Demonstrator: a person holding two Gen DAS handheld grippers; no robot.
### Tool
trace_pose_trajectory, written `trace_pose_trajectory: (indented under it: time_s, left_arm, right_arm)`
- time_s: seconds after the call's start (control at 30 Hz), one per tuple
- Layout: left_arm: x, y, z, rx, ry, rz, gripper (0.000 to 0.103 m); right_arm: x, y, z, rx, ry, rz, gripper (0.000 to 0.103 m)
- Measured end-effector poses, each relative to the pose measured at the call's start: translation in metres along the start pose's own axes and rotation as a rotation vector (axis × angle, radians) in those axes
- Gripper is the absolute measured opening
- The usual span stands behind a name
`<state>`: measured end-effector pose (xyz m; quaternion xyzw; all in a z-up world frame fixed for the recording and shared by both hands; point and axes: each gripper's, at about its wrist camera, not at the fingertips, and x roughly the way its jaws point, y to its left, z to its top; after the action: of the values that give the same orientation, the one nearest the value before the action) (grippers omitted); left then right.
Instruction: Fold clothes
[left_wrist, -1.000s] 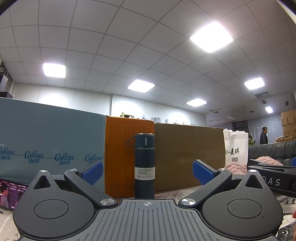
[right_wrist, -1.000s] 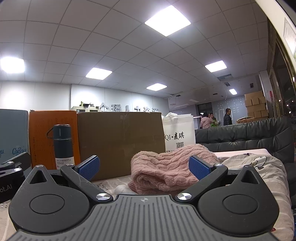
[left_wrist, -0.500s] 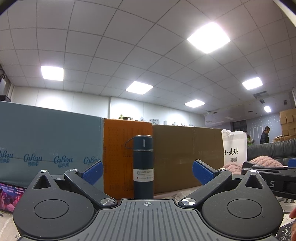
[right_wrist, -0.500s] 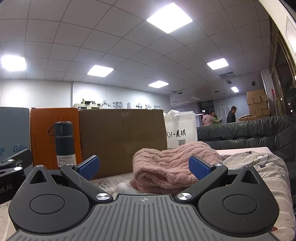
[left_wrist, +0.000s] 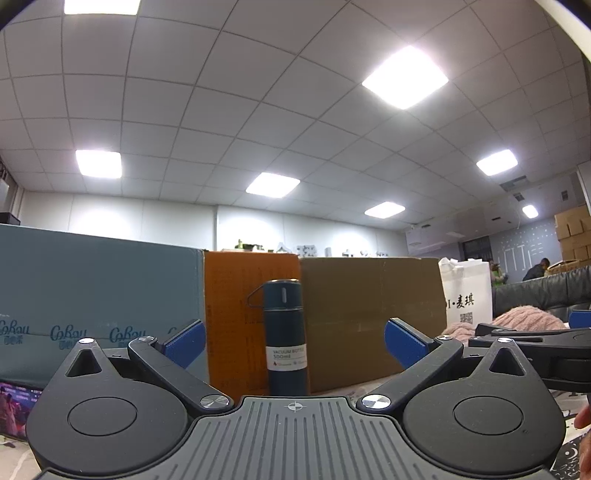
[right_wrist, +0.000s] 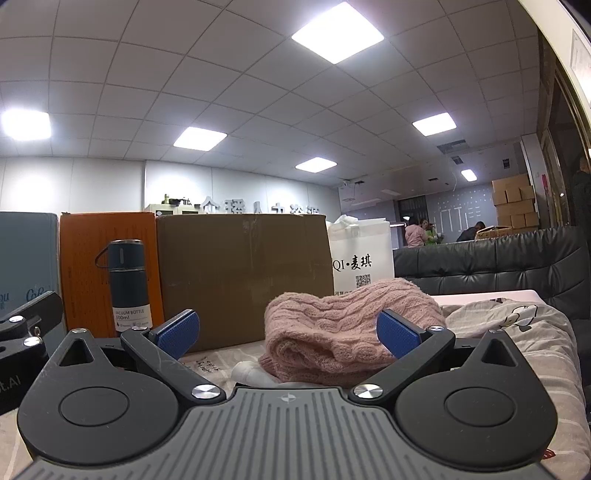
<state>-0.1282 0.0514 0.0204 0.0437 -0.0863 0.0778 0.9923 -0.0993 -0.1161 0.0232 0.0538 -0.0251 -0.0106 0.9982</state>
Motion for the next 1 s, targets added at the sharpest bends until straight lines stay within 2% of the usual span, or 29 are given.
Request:
trace_pose_trajectory:
  time_s: [0.43, 1.0]
  left_arm:
    - [0.0073, 0.0052, -0.0030, -0.030, 0.049, 0.011, 0.103]
    - [0.0032, 0.0057, -0.0020, -0.031, 0.048, 0.005, 0.103]
  right_arm:
    - [-0.0018, -0.0004, -0.0010, 0.005, -0.001, 0.002, 0.103]
    - [0.0008, -0.0001, -0.0008, 0.003, 0.009, 0.003, 0.103]
